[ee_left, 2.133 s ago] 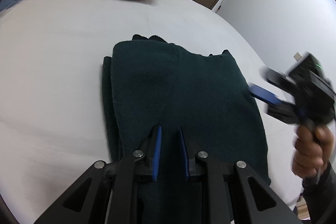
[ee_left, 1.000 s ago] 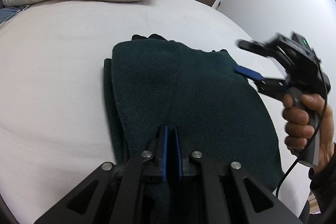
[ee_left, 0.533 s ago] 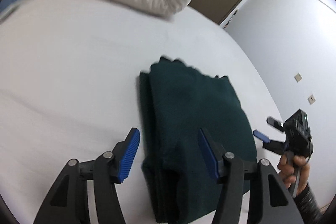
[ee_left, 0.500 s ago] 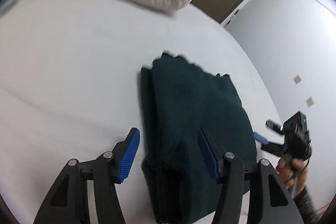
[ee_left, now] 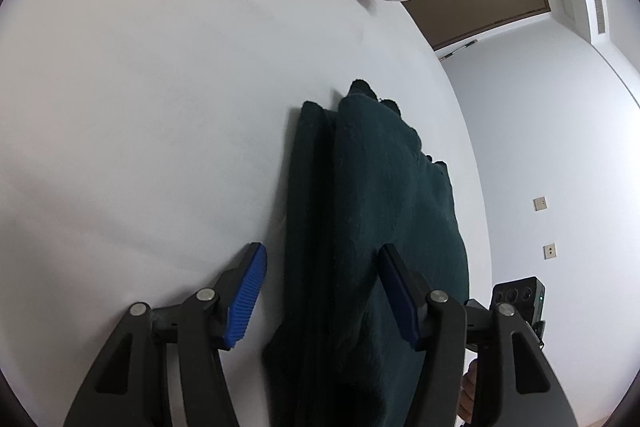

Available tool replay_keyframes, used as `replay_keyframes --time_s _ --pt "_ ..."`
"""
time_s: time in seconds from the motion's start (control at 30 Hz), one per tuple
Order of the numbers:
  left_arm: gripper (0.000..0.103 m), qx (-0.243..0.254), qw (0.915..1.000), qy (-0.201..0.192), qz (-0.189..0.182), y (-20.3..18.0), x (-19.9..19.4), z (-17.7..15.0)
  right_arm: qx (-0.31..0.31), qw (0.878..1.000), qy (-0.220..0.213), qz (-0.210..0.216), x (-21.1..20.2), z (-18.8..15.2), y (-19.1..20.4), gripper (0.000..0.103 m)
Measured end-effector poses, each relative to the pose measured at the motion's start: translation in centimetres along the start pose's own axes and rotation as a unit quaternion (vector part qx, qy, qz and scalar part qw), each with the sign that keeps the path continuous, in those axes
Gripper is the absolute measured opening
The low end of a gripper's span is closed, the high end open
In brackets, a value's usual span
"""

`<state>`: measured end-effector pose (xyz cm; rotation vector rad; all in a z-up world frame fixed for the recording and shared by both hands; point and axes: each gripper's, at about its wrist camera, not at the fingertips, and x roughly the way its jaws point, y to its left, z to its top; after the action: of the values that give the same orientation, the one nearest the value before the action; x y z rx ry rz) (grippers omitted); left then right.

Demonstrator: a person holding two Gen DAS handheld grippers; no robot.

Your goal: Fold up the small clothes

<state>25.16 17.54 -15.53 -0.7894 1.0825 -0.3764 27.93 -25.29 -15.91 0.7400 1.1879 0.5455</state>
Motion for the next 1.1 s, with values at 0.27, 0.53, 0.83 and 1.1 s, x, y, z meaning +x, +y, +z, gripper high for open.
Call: replay_keyframes --time_s 0.27,0.53,0.83,1.1 --pt "0.029 -0.002 0.9998 0.019 0.006 -0.9 1.2 0.0 -0.023 0.999 -0.013 -0.026 -1.7 -1.4 0.3 0.048" --pt "0.024 0.06 0.9978 0.002 0.027 -5.5 -1.7 -2.1 -0.075 0.995 -0.039 -0.045 -5.3 -3.4 4.4 0.04" --pt "0.024 0.103 0.9946 0.006 0.007 -9.3 -6.2 -10.9 -0.088 0.994 -0.06 -0.02 -13.8 -12.7 5.9 0.04" --pt "0.024 0.135 0.9902 0.036 0.004 -10.7 -6.9 -18.9 -0.059 0.995 -0.074 -0.01 -19.0 -23.3 2.2 0.04"
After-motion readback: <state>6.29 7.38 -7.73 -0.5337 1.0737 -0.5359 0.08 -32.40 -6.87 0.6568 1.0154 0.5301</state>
